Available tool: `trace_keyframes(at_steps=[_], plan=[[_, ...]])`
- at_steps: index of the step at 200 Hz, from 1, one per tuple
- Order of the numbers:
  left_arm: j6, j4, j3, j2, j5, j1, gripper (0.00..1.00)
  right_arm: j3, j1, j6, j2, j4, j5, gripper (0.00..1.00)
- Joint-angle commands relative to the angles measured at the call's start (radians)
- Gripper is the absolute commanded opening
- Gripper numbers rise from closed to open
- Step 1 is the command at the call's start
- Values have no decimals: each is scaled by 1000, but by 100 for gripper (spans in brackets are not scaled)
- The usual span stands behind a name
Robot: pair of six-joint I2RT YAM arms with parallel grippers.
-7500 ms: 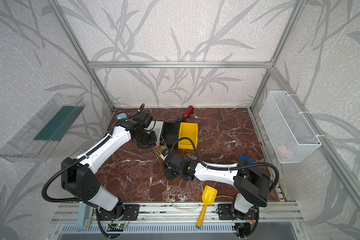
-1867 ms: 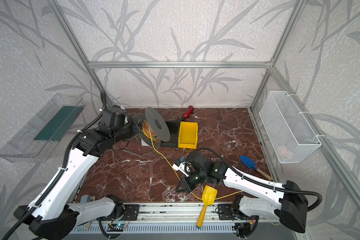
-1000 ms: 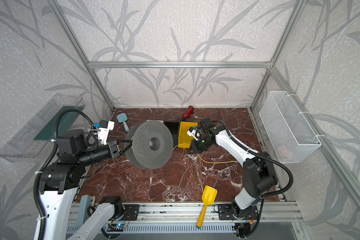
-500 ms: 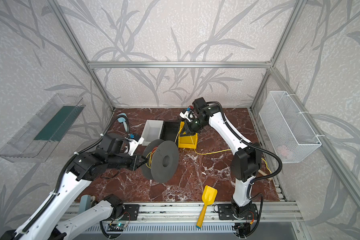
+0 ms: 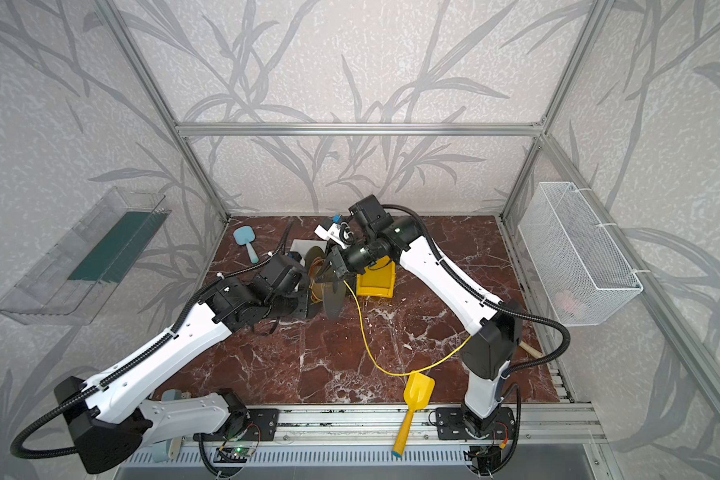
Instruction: Wrap the cables
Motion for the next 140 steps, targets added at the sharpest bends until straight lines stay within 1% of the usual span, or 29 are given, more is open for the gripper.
trace_keyframes(at_steps=[1,5,18,28,38,53,66,77,98,128,140], plan=[[-184,201,23,-28,-128,1,0,-205,54,182,-168,285,-49,0],[-194,213,28,-26,-134,1,0,-246,62,193,-186,311,-40,0],[-215,246,41,-18,-136,1,0,-361,82,198,-247,363,-9,8],[-219,283,46,-14,-118,1,0,-429,95,191,-285,383,23,13],[-219,306,57,-4,-93,1,0,-482,103,174,-317,385,48,22],[-204,315,90,14,-59,1,0,-549,106,137,-370,371,102,28],[-195,307,114,22,-35,1,0,-606,106,122,-418,371,147,37],[-191,323,116,14,-10,1,0,-652,106,116,-453,374,177,38],[-197,320,127,1,2,1,0,-744,108,152,-496,434,194,38],[-202,314,114,-26,-53,-2,0,-839,119,212,-532,540,243,37],[-199,321,107,-35,-71,-2,0,-850,119,213,-555,555,264,40]])
